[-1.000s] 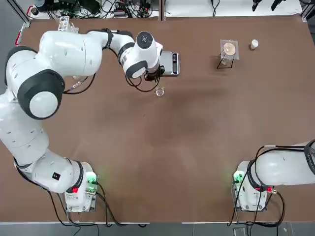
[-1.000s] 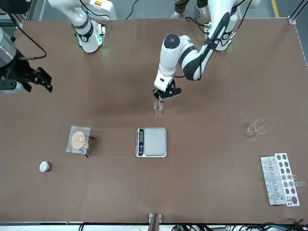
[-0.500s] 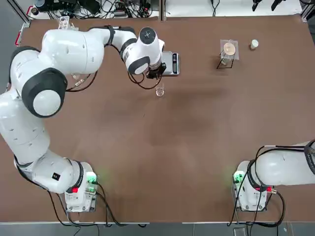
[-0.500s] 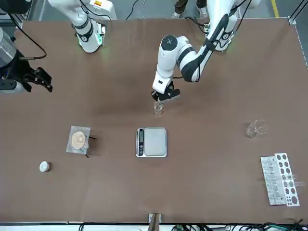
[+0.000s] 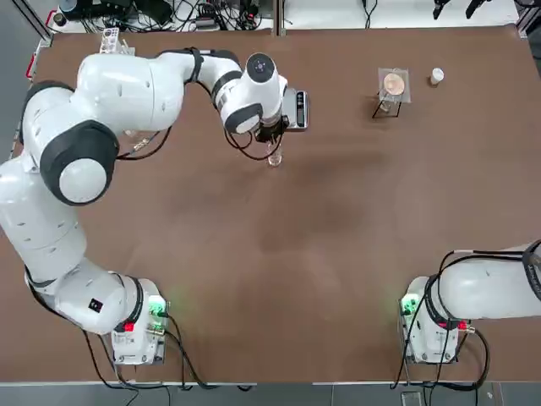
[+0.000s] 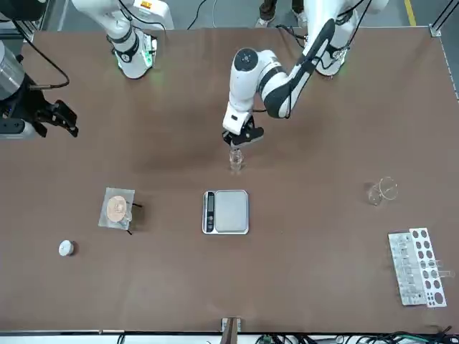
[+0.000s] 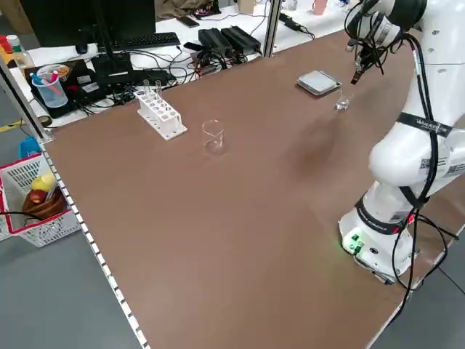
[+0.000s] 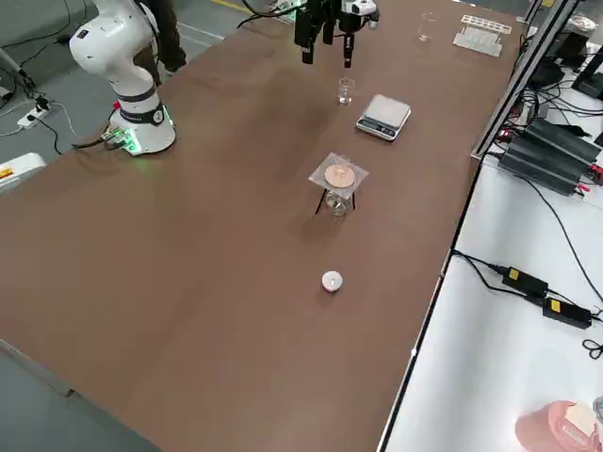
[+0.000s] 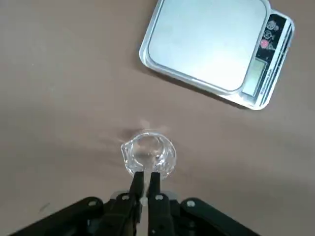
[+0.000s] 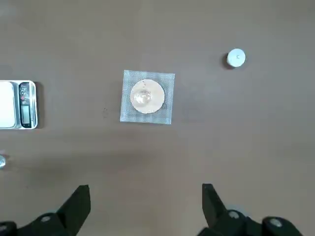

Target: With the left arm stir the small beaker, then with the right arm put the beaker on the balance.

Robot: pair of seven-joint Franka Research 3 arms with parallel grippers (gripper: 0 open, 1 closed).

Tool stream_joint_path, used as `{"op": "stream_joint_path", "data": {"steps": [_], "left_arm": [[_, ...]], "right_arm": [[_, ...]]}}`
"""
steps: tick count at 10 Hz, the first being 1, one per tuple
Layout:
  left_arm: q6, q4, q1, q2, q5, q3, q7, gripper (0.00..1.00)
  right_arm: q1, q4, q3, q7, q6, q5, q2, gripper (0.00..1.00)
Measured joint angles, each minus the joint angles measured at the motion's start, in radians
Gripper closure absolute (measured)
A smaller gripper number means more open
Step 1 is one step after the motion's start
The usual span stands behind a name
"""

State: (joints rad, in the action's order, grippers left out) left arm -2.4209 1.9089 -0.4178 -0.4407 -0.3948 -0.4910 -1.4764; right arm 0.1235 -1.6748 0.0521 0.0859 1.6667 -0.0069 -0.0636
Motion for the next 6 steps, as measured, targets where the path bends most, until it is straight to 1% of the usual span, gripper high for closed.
{"op": "stream_joint_path", "data": {"steps": [3,6], "left_arm": [[0.011,-0.003,0.005,0.000,-0.012,0.005,0.000,0.92],[0.012,-0.027,0.006,-0.006,-0.013,0.011,0.000,0.92]], "right_arm": [[0.000,0.000,-0.001,0.000,0.000,0.000,0.000,0.00],[0.000,0.000,0.000,0.000,0.000,0.000,0.000,0.00]]}}
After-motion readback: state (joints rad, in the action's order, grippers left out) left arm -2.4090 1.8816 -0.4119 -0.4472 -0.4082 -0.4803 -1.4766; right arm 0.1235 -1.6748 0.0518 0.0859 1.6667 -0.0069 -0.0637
